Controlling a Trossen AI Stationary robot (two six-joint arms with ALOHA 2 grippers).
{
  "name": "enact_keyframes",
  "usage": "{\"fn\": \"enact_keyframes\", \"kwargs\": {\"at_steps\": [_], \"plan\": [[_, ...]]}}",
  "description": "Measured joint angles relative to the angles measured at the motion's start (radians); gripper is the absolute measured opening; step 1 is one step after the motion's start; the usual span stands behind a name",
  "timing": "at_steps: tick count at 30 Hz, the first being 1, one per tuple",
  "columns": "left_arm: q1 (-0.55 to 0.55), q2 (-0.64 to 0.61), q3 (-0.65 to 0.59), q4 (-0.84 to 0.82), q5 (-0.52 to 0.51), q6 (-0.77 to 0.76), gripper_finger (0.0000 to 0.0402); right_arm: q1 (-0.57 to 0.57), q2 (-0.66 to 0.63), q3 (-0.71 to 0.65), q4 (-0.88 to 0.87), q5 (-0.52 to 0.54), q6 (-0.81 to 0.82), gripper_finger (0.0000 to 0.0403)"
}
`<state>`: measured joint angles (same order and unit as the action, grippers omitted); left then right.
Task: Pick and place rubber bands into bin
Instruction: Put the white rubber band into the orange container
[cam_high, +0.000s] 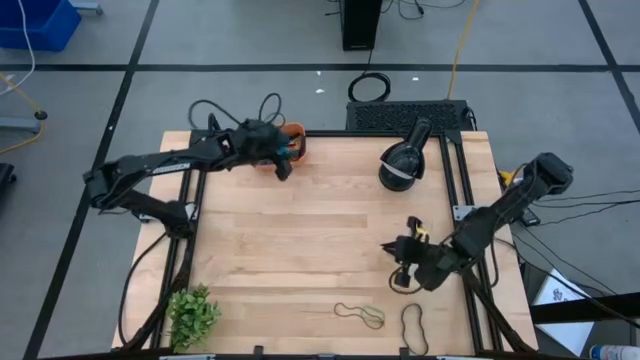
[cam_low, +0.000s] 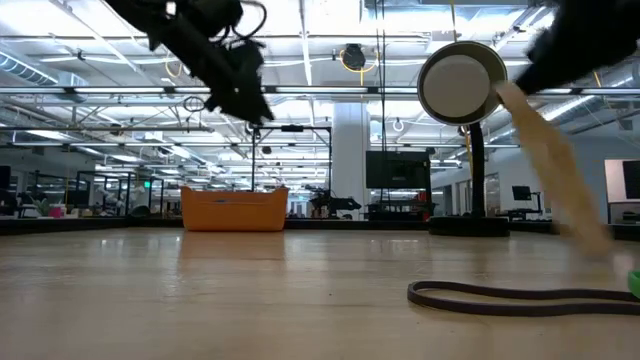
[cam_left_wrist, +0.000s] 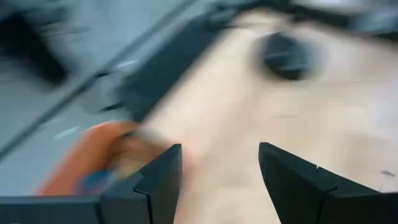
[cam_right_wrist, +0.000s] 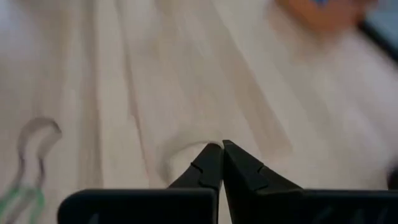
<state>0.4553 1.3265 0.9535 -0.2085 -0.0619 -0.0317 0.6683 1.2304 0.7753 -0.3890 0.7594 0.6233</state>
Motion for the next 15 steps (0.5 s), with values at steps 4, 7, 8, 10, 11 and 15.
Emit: {"fn": "enact_keyframes", "kwargs": {"at_steps": [4, 7, 8, 10, 11, 15], "plan": [[-0.058, -0.019, 0.0, 0.079, 0.276, 0.011, 0.0218, -0.071, -0.008, 0.001, 0.292, 0.0, -0.36, 0.0], [-0.144, -0.011, 0.0, 0.132, 0.349, 0.058, 0.0218, -0.113, -0.008, 0.002, 0.481, 0.0, -0.583, 0.0], [-0.179, -0.002, 0.0, 0.153, 0.349, 0.082, 0.0218, -0.125, -0.008, 0.002, 0.53, -0.001, -0.64, 0.0], [-0.241, 0.018, 0.0, 0.184, 0.349, 0.128, 0.0218, -0.143, -0.008, 0.002, 0.599, -0.001, -0.732, 0.0], [-0.271, 0.027, -0.001, 0.206, 0.349, 0.144, 0.0218, -0.152, -0.008, 0.002, 0.625, -0.002, -0.763, 0.0], [-0.37, 0.077, -0.001, 0.339, 0.35, 0.158, 0.0218, -0.186, -0.007, 0.002, 0.68, -0.009, -0.833, 0.0]]}}
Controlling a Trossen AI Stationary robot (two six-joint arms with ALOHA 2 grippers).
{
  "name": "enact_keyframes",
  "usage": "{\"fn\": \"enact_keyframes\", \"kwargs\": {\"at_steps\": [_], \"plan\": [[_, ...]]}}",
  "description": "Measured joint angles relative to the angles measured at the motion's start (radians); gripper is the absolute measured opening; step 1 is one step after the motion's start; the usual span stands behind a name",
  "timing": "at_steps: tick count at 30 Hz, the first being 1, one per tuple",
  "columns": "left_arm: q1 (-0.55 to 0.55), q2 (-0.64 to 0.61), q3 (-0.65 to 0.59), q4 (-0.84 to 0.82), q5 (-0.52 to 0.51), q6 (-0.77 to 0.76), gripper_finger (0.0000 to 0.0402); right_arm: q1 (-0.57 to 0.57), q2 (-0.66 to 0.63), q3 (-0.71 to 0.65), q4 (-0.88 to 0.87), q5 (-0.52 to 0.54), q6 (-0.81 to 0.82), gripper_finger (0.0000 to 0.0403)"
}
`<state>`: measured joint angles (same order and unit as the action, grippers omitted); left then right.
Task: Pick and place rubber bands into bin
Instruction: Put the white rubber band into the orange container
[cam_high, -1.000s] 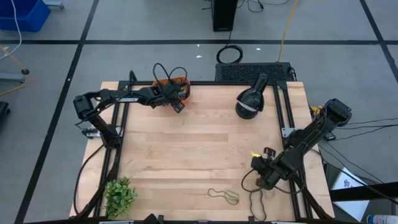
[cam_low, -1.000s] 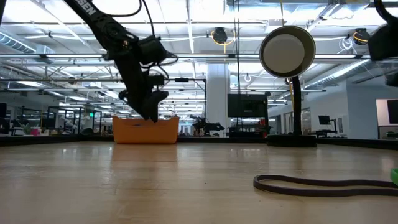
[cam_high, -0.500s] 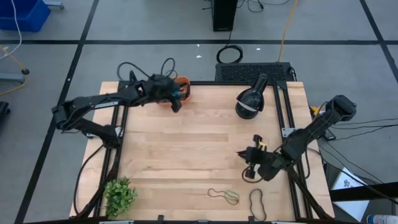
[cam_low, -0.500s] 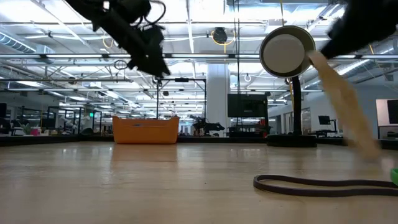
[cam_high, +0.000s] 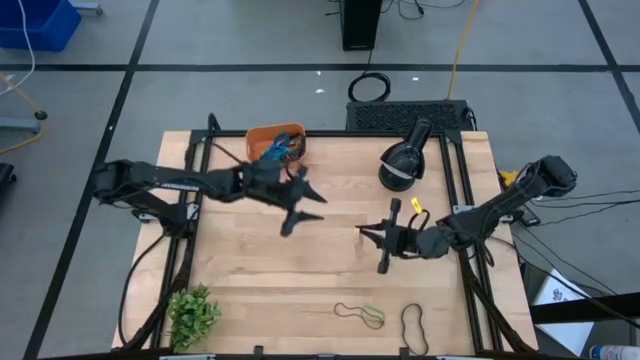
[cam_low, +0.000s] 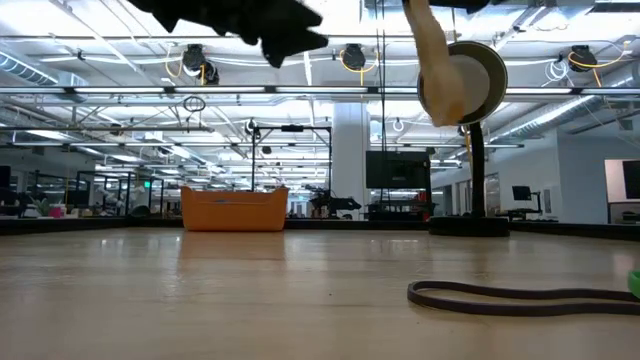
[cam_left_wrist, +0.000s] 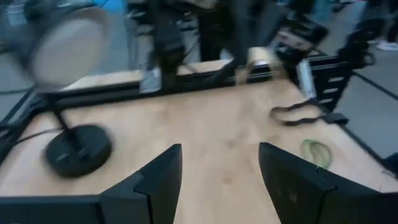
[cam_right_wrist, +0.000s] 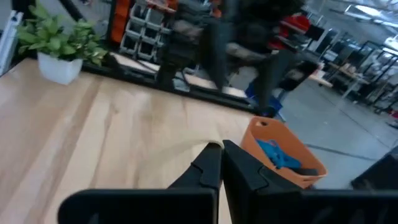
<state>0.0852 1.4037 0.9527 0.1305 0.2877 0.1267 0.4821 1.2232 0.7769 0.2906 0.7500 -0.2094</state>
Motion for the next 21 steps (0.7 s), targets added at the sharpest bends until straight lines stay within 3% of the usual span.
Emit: {"fn": "enact_keyframes", "kwargs": {"at_steps": [9, 21], "plan": [[-0.086, 0.163, 0.0, 0.2, -0.053, -0.011, 0.0218, -0.073, 0.0, 0.0, 0.065, -0.179, -0.037, 0.0], [-0.095, 0.312, 0.0, 0.475, -0.016, -0.116, 0.0218, -0.119, 0.003, 0.0, 0.102, -0.183, -0.065, 0.0]]}}
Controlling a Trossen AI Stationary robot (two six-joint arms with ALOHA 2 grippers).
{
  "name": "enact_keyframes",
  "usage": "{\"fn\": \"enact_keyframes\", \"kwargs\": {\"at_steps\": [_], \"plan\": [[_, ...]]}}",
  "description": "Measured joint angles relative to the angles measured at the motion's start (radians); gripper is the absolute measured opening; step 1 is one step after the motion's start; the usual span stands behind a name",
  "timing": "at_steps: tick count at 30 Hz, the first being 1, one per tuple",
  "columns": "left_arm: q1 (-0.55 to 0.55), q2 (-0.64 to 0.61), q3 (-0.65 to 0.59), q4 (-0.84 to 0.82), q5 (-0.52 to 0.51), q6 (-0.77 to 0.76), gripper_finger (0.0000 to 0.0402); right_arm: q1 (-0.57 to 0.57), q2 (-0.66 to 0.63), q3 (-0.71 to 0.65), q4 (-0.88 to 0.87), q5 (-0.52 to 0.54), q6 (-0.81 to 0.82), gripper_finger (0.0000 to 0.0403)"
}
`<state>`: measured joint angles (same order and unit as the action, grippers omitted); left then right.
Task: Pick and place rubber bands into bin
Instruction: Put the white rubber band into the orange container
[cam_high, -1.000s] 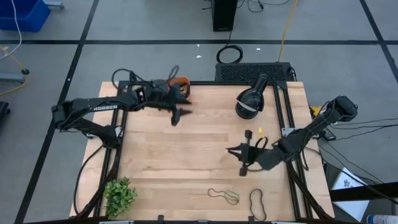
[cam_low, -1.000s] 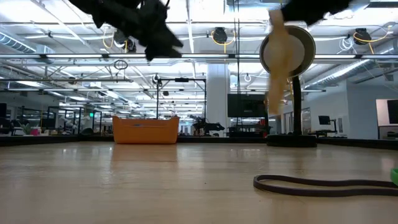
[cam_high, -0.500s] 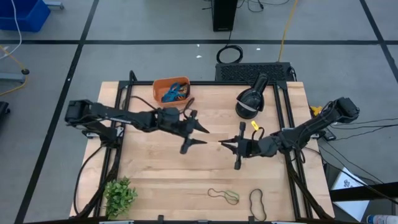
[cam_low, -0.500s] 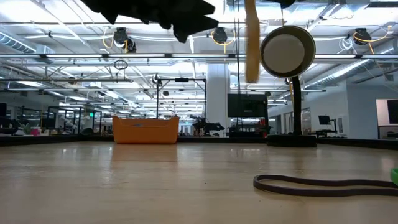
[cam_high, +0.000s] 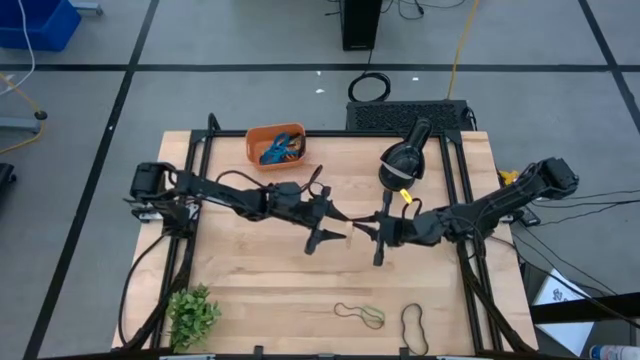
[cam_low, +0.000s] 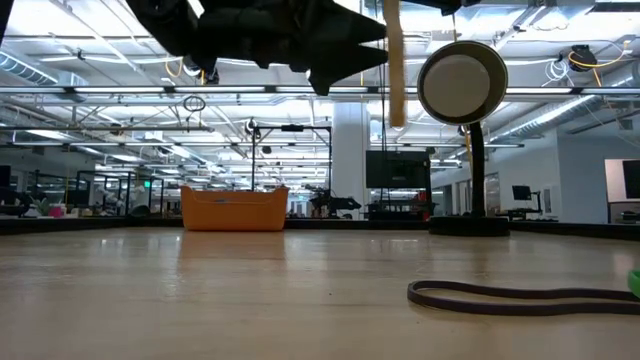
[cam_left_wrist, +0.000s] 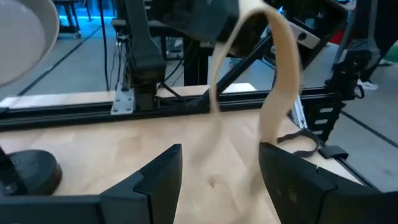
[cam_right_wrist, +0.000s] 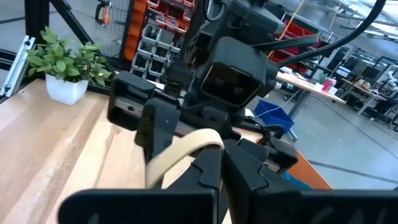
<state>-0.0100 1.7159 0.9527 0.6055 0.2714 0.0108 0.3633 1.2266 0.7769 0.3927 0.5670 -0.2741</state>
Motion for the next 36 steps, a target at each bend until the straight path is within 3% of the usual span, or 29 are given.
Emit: {"fn": "enact_keyframes", "kwargs": {"at_steps": [5, 11, 20, 24, 32, 36], "plan": [[-0.004, 0.001, 0.0, 0.017, -0.028, -0.017, 0.0218, -0.019, 0.0, 0.0, 0.002, -0.008, 0.0, 0.0], [-0.005, 0.0, 0.001, 0.079, -0.018, -0.021, 0.0218, -0.07, 0.014, 0.0, 0.029, -0.13, 0.023, 0.0], [-0.005, 0.0, 0.001, 0.071, -0.044, -0.016, 0.0213, -0.076, 0.046, 0.0, 0.051, -0.126, 0.001, 0.0], [-0.002, 0.0, 0.001, 0.071, -0.045, -0.015, 0.017, -0.076, 0.046, 0.0, 0.051, -0.126, 0.0, 0.0], [0.01, 0.0, 0.001, 0.076, -0.045, -0.014, 0.0018, -0.076, 0.046, 0.0, 0.036, -0.126, 0.007, 0.0], [0.018, 0.0, 0.001, 0.077, -0.046, -0.014, 0.0013, -0.074, 0.046, 0.0, 0.029, -0.125, 0.034, 0.0012]]}}
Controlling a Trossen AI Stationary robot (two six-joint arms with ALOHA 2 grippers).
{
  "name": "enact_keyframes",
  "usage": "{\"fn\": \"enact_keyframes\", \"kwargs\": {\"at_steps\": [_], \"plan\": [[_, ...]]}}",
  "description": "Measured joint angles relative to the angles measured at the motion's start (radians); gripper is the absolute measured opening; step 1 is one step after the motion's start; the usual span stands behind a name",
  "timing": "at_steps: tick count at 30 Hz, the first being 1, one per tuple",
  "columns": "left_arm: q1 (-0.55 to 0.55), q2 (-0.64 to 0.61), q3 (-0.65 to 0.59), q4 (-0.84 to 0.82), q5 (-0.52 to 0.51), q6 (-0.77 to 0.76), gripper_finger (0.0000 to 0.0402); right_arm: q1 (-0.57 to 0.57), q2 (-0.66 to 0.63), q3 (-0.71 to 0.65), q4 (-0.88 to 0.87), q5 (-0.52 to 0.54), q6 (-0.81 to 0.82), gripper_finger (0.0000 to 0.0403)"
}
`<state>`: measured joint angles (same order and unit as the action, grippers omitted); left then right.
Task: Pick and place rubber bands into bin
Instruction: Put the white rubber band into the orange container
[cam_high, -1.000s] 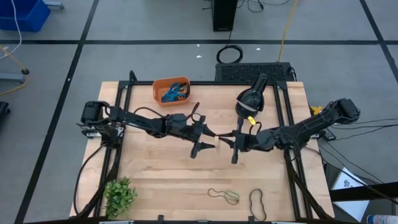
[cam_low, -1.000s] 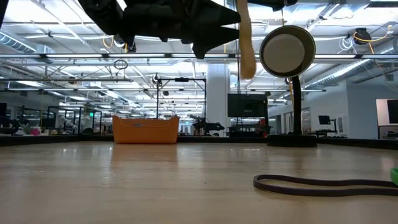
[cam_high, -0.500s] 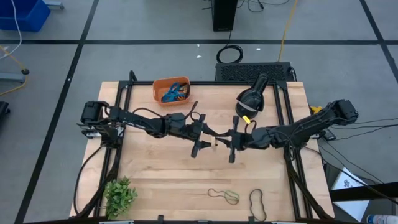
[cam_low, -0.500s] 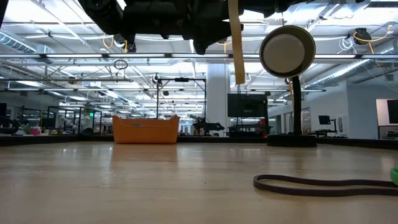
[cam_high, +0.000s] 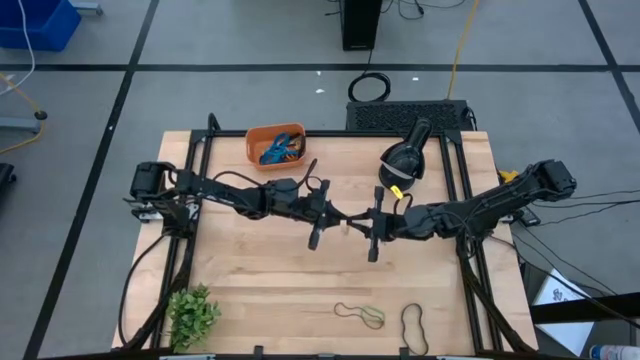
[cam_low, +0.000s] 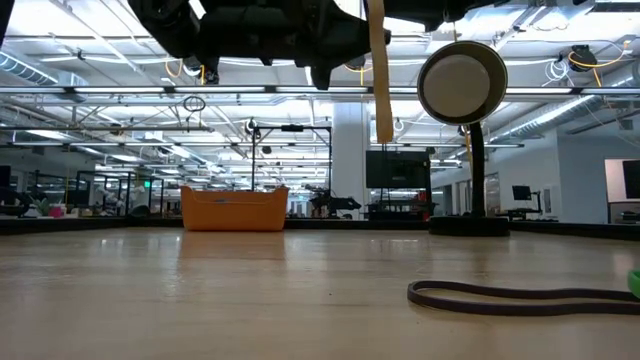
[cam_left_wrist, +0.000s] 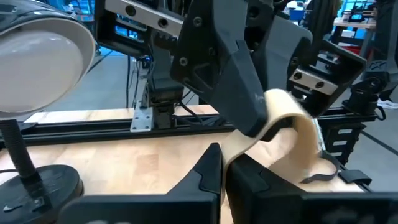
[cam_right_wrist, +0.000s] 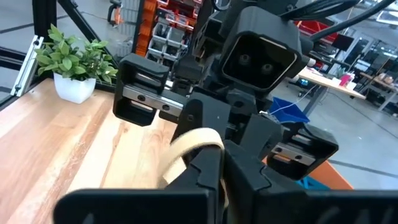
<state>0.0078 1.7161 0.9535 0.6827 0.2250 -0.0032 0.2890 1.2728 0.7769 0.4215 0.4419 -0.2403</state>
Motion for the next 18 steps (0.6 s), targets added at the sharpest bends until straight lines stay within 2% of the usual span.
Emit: {"fn": "enact_keyframes", "kwargs": {"at_steps": [7, 13, 18], "plan": [[0.004, 0.0, 0.0, -0.001, -0.018, 0.027, 0.001, 0.0, 0.0, 0.0, -0.008, 0.001, 0.044, 0.0048], [0.004, -0.014, 0.0, -0.029, -0.019, 0.026, 0.0008, 0.0, 0.0, 0.0, -0.009, 0.002, 0.044, 0.012], [0.018, -0.11, 0.0, -0.211, -0.087, 0.045, 0.0005, 0.028, -0.034, 0.0, -0.076, 0.002, 0.04, 0.0171]]}}
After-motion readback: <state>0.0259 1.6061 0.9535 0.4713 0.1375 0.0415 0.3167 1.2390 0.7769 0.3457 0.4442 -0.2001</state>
